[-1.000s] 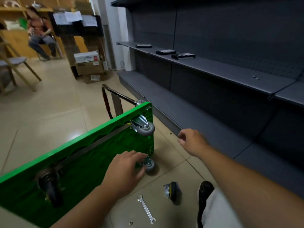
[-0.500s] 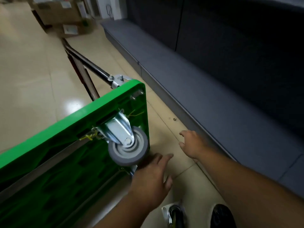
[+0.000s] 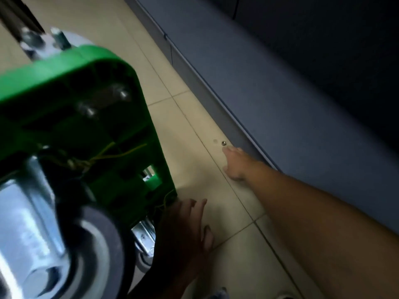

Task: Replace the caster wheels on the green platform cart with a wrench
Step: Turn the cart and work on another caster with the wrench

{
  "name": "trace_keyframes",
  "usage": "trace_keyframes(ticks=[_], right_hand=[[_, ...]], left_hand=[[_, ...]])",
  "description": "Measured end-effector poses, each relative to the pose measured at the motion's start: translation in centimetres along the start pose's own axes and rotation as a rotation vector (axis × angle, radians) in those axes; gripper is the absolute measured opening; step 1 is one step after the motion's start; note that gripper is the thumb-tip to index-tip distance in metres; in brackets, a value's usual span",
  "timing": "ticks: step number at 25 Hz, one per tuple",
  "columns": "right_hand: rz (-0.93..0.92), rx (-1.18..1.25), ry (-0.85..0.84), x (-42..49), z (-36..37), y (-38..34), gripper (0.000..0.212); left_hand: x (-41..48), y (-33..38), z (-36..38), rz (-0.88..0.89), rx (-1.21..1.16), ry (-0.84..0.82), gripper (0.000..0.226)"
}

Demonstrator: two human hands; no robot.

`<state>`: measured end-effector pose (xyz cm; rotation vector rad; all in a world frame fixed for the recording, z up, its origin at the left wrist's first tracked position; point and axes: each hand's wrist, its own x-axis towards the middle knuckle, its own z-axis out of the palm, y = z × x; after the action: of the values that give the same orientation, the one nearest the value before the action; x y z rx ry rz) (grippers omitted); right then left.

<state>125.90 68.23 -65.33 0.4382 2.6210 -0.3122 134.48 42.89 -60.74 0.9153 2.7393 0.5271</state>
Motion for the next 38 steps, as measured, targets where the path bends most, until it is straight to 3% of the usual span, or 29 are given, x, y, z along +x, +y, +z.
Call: trace_keyframes(ticks=[6,10,12,19,23,26,29,32,38], right_hand=[[-0.007,-0.02,-0.067,4.8,1.1,1.0,0.086],[0.041,-0.008,-0.109,6.8,2.1,1.5,0.089],[0.037,-0.019,-0.061,6.9,2.6,1.7,0.082],[-0.171,0.02,0.291,1.5,9.4,2.7,0.014],[-0.239,0.004,0.326,-3.5,12.0,0.1,0.028],[-0.155,-0.008,0.182,-7.8,12.1,-2.1,0.009],[-0.056,-0.038,0.118,-12.9,12.9,-3.7,0.018],[-0.026,0.071,0.134,-18.0,13.3,-6.2,0.006],[-0.056,0.144,0.238,-24.9,12.2,-12.2,0.013]], left_hand=[[2.1,-2.0,2.5,-0.042,0.005,0.063,0.055],[2.2,-3.5,2.9,-0.052,-0.018,0.033,0.054],[2.2,-3.8,3.0,-0.05,-0.01,0.011,0.054],[1.6,-3.5,1.9,-0.072,0.003,-0.033,0.053],[-0.6,-3.6,0.3,-0.076,0.004,0.001,0.046],[-3.3,-3.2,-1.7,-0.088,-0.122,0.002,0.037],[-6.0,-2.6,-4.3,-0.172,-0.239,-0.009,0.026],[-9.0,-3.1,-5.5,-0.061,-0.028,-0.048,0.032],[-15.8,-6.4,-8.9,-0.013,0.209,-0.028,0.048]])
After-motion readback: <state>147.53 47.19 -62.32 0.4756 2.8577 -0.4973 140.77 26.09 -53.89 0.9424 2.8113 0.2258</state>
